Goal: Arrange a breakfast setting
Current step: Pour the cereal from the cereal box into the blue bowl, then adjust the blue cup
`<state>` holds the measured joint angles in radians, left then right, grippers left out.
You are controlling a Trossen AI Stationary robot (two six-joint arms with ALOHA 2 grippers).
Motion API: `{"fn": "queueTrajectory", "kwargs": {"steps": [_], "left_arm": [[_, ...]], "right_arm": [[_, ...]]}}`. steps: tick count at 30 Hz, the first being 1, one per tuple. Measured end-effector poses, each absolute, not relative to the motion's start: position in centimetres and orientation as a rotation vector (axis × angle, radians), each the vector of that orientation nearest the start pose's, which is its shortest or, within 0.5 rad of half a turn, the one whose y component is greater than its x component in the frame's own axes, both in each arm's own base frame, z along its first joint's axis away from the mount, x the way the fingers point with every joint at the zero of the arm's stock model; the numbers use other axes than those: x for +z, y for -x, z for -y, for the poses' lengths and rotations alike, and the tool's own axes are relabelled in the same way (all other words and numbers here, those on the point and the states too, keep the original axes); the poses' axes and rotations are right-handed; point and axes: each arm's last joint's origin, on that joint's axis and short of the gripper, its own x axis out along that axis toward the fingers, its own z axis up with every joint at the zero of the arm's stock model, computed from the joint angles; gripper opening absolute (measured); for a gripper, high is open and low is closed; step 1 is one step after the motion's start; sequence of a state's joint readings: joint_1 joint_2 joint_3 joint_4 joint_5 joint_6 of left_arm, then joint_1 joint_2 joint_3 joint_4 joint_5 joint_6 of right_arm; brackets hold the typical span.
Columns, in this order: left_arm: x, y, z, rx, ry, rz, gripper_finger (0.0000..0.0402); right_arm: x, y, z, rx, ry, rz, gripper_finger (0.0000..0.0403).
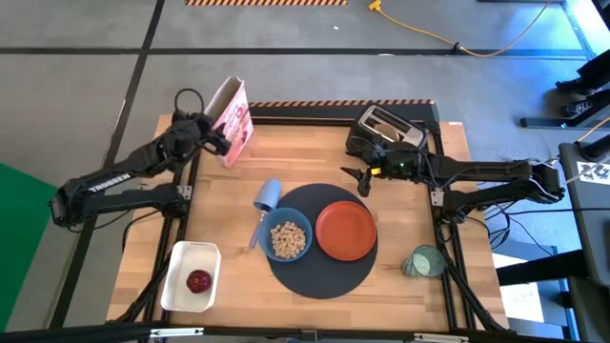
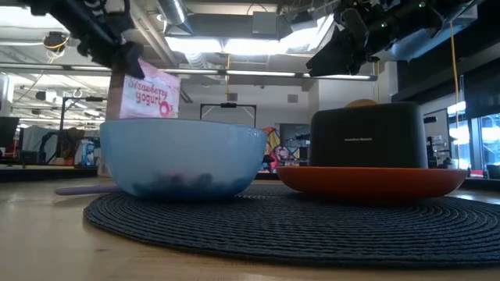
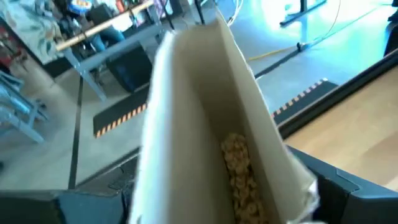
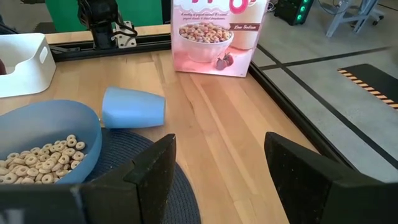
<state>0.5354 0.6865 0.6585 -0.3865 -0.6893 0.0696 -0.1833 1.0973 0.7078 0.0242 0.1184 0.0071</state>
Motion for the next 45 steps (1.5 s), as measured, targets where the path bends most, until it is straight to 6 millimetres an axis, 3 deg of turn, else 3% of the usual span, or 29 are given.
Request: {"fn": "queueTrajectory", "kwargs": {"steps": [8, 25, 33, 39, 45], "left_arm": [[31.7, -11.2, -8.8, 1.178, -0.169, -0.454, 0.028], [31.2, -11.0, -8.6, 1.166, -0.165, -0.533, 0.028], [33.2, -10.8, -8.4, 1.145, -0.173, -0.466, 0.0279], [35.5, -11.0, -7.5, 0.995, -0.271, -0.43, 0.0279], [35.8, -12.0, -5.9, 0.776, -0.41, -0.445, 0.0274]], "right_arm": [[26.6, -23.5, 4.7, -0.301, -0.023, -0.364, 0.0237], [26.7, -23.5, 4.7, -0.302, -0.029, -0.363, 0.0237], [26.7, -23.5, 4.7, -0.302, -0.031, -0.359, 0.0237], [26.7, -23.5, 4.7, -0.303, -0.032, -0.358, 0.0237], [26.8, -23.5, 4.7, -0.303, -0.031, -0.351, 0.0237]]}}
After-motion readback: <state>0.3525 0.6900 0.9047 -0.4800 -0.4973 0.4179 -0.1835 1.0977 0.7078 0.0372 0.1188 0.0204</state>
